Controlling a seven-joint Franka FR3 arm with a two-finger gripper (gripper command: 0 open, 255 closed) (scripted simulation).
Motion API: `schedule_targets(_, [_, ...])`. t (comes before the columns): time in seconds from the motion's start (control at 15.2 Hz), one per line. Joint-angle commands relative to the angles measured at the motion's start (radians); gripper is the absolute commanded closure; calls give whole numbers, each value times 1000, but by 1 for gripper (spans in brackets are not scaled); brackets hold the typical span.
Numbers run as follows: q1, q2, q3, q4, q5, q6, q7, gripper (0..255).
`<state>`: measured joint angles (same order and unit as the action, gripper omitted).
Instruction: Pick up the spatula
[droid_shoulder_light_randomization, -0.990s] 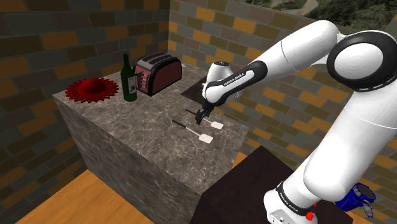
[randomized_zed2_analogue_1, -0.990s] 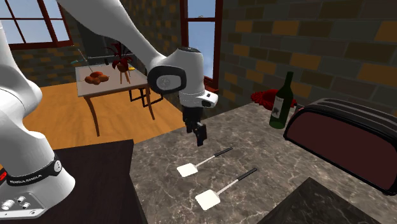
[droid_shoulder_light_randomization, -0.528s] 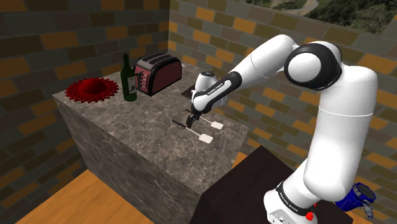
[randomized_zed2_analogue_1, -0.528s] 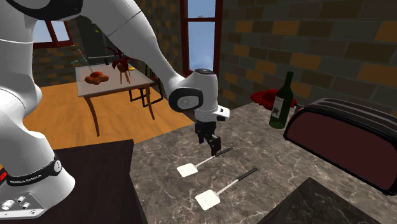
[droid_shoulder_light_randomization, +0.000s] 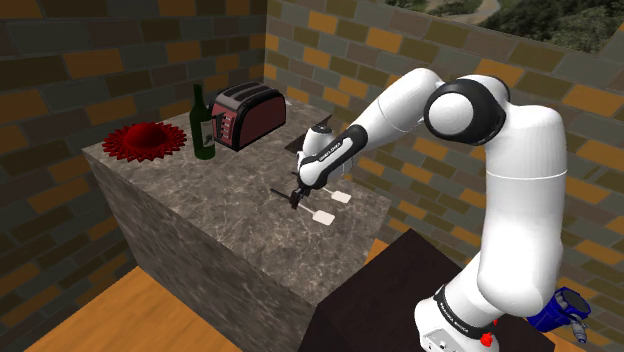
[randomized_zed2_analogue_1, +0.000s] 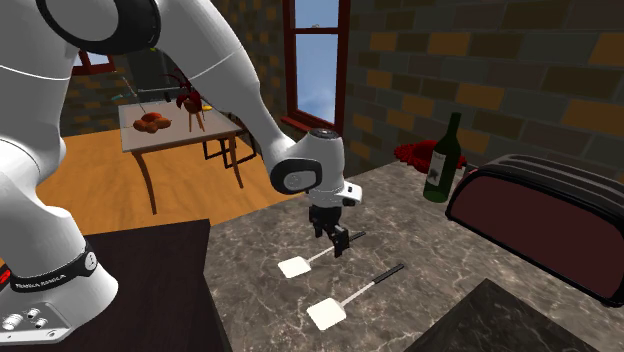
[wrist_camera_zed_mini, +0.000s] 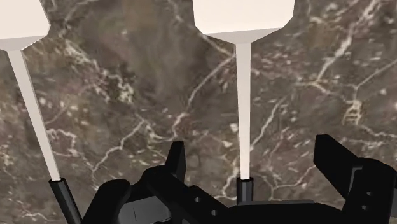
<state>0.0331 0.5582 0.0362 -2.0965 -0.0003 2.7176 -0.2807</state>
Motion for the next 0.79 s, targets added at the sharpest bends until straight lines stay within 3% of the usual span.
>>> schedule_targets(0.0, [0, 16, 0, 3, 0, 13, 0, 0])
schedule_targets(0.07, [0, 16, 0, 3, 0, 13, 0, 0])
schedule_targets(0.13, [1, 16, 0, 4, 0, 12, 0, 255])
schedule_targets(0.73, [0, 16, 0, 3, 0, 13, 0, 255])
